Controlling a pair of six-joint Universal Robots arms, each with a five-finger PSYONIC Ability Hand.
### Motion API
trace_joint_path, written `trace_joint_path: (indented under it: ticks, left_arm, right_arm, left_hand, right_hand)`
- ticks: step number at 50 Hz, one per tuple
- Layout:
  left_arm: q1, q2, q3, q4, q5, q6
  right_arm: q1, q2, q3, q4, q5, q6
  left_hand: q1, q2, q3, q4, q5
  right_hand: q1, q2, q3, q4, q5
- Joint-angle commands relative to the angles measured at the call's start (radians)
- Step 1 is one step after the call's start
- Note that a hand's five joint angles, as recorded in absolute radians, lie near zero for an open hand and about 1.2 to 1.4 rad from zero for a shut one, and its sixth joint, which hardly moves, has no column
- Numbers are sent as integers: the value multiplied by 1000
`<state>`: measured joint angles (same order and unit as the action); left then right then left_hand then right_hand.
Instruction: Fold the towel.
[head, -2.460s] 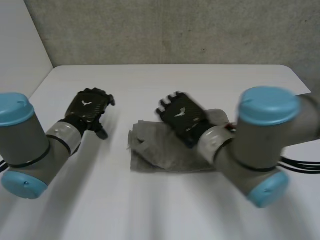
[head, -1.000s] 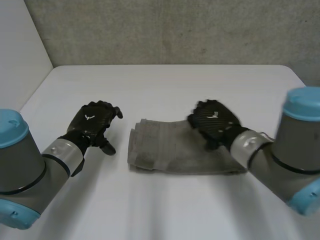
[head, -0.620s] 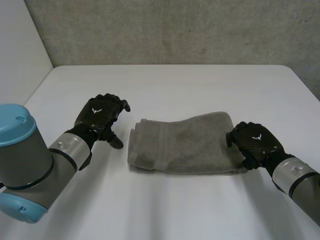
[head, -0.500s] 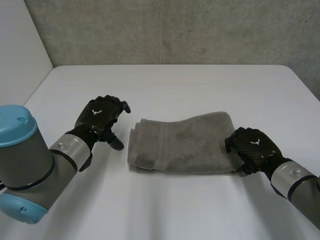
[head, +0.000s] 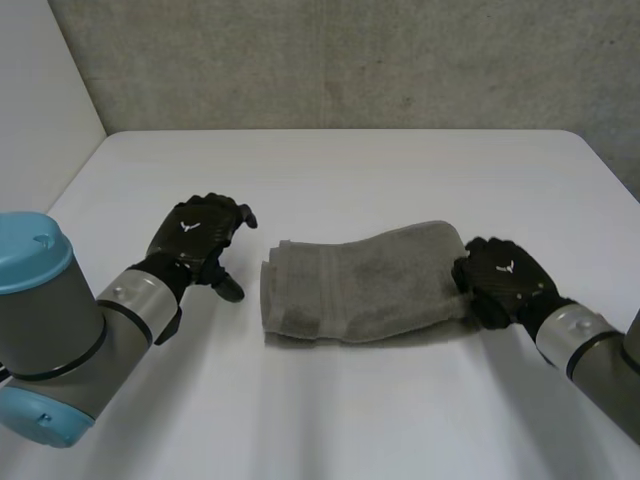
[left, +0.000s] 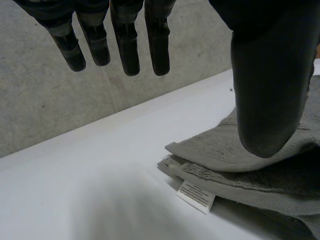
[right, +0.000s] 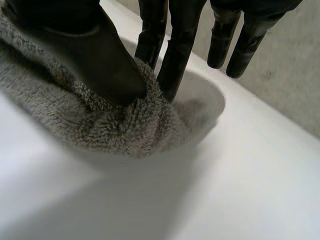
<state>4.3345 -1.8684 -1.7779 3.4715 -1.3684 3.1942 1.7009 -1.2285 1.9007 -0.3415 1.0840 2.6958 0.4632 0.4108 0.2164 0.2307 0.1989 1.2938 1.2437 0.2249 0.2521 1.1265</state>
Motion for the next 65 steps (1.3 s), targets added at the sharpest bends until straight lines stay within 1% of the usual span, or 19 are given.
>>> trace_joint_path:
  ticks: [1, 2, 5, 8, 10, 21, 30, 31, 32, 33, 34, 36, 38, 41, 46, 51, 57, 61, 65]
  left_arm:
    - [8, 3, 9, 0, -1, 0]
    - [8, 3, 9, 0, -1, 0]
    - [8, 11, 9, 0, -1, 0]
    - [8, 17, 9, 0, -3, 0]
    - [19, 34, 9, 0, -3, 0]
    - [47, 54, -3, 0, -5, -2]
    - [73, 54, -8, 1, -3, -2]
    - [76, 54, -6, 1, -3, -2]
    - [76, 54, -6, 1, -3, -2]
    - [77, 54, -6, 1, -3, -2]
    - [82, 54, -5, 1, -3, -2]
    - [83, 54, -3, 1, -3, -2]
    - [83, 54, 0, 1, -3, -2]
    - [83, 52, 11, 6, -5, -2]
    - [79, 52, 38, 9, -5, -16]
    - [66, 49, 93, 3, -5, -74]
    - [27, 23, 140, -8, -5, -116]
    - [-59, -64, 193, -21, -6, -154]
    - [-98, -139, 218, -46, -6, -172]
  right_arm:
    - [181, -25, -214, 177, -41, -36]
    - [181, -25, -215, 177, -41, -36]
    - [337, 52, -383, 262, -26, -44]
    - [404, 92, -448, 280, -19, -47]
    - [523, 177, -569, 344, 2, -63]
    - [690, 452, -873, 414, 89, -169]
    - [703, 534, -927, 415, 117, -169]
    - [704, 531, -915, 417, 116, -163]
    - [704, 531, -914, 417, 116, -163]
    - [704, 529, -893, 415, 114, -154]
    - [703, 514, -863, 412, 114, -145]
    - [695, 477, -827, 408, 120, -130]
    - [683, 362, -751, 406, 142, -72]
    - [674, 323, -717, 406, 145, -41]
    - [585, 151, -568, 404, 139, 128]
    - [501, 60, -479, 392, 135, 231]
    - [390, 47, -411, 342, 137, 327]
    - [350, 58, -402, 305, 140, 396]
    - [329, 137, -420, 260, 137, 518]
  left_hand:
    - [-91, -39, -42, -56, -1]
    - [-91, -39, -42, -56, -1]
    - [-94, -42, -42, -56, -4]
    - [-94, -42, -42, -56, -4]
    - [-94, -42, -42, -56, -4]
    - [-94, -42, -42, -56, -4]
    - [-94, -42, -42, -56, -4]
    - [-97, -45, -42, -56, -7]
    - [-97, -45, -42, -56, -7]
    - [-97, -45, -42, -56, -7]
    - [-94, -42, -42, -56, -4]
    - [-97, -45, -42, -56, -7]
    - [-97, -45, -42, -56, -7]
    - [-97, -45, -42, -56, -7]
    - [-94, -42, -42, -56, -4]
    - [-88, -36, -42, -56, 1]
    - [-85, -33, -42, -56, 4]
    - [-82, -30, -42, -56, 7]
    - [-82, -30, -42, -56, 7]
  right_hand:
    - [102, 153, -50, -78, 95]
    - [102, 153, -50, -78, 95]
    - [102, 153, -50, -78, 95]
    - [102, 153, -50, -78, 95]
    - [102, 153, -50, -78, 95]
    - [102, 153, -50, -78, 95]
    - [102, 153, -50, -78, 95]
    - [-178, -128, -50, -78, -186]
    - [-181, -131, -50, -78, -188]
    - [-742, -692, -50, -78, -749]
    - [-1119, -1069, -50, -78, -1126]
    - [-1119, -1069, -50, -78, -1126]
    - [-1119, -1069, -50, -78, -1126]
    - [-1119, -1069, -50, -78, -1126]
    - [-1119, -1069, -50, -78, -1126]
    - [-1119, -1069, -50, -78, -1126]
    - [-1119, -1069, -50, -78, -1126]
    - [-1119, -1069, -50, -78, -1126]
    - [-1119, -1069, -50, -78, -1126]
